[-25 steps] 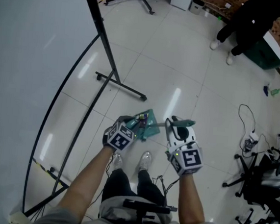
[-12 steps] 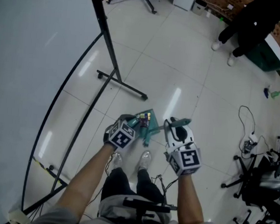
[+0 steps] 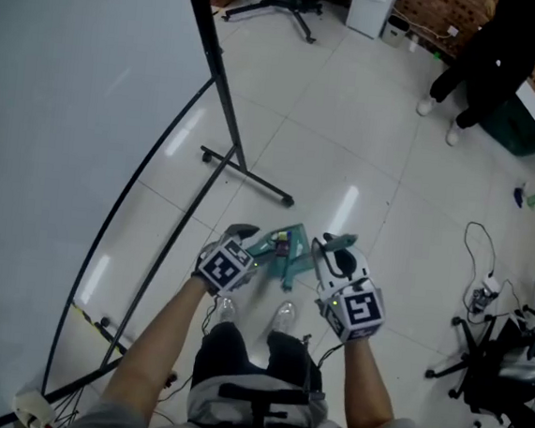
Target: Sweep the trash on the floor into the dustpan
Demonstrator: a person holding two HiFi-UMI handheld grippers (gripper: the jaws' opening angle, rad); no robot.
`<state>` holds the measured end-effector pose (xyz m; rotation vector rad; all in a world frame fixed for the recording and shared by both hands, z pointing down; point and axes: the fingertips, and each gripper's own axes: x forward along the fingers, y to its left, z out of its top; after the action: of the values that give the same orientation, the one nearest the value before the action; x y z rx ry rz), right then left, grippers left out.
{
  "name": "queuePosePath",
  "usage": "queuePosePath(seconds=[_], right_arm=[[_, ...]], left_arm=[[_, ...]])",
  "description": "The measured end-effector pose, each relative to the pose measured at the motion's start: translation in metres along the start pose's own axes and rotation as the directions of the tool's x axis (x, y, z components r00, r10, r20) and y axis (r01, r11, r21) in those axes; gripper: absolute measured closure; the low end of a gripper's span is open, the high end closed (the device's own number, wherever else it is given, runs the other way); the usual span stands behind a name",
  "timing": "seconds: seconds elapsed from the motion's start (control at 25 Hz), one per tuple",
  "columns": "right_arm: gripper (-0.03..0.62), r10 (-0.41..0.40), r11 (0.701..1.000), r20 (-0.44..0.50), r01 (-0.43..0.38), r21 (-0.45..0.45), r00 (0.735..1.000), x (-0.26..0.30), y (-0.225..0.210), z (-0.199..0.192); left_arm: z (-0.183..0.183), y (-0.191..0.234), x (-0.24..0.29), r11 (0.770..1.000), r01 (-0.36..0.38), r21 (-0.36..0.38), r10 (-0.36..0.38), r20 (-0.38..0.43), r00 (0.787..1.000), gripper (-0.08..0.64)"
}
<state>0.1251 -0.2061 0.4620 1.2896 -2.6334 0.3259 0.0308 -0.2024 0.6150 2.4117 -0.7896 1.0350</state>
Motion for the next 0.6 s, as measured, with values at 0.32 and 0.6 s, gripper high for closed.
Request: queuePosePath(seconds=[0.32,0.6], right_arm=[[0.506,0.018,0.998,-0.021,-0.019,-0.058,1.0,0.026,0.032,0.018],[0.508,-0.006,0.999,-0.004,0.006,-0.042,1.0,0.044,0.045,0.024]], left_arm=[[0.0,0.032,-0.036,0.984,0.16,0.083,-0.162,0.018,0.987,0.307],[-0.047,0.041,-0.011,0.925,0.296,0.238,-0.265,-0.152,0.952,0.307]])
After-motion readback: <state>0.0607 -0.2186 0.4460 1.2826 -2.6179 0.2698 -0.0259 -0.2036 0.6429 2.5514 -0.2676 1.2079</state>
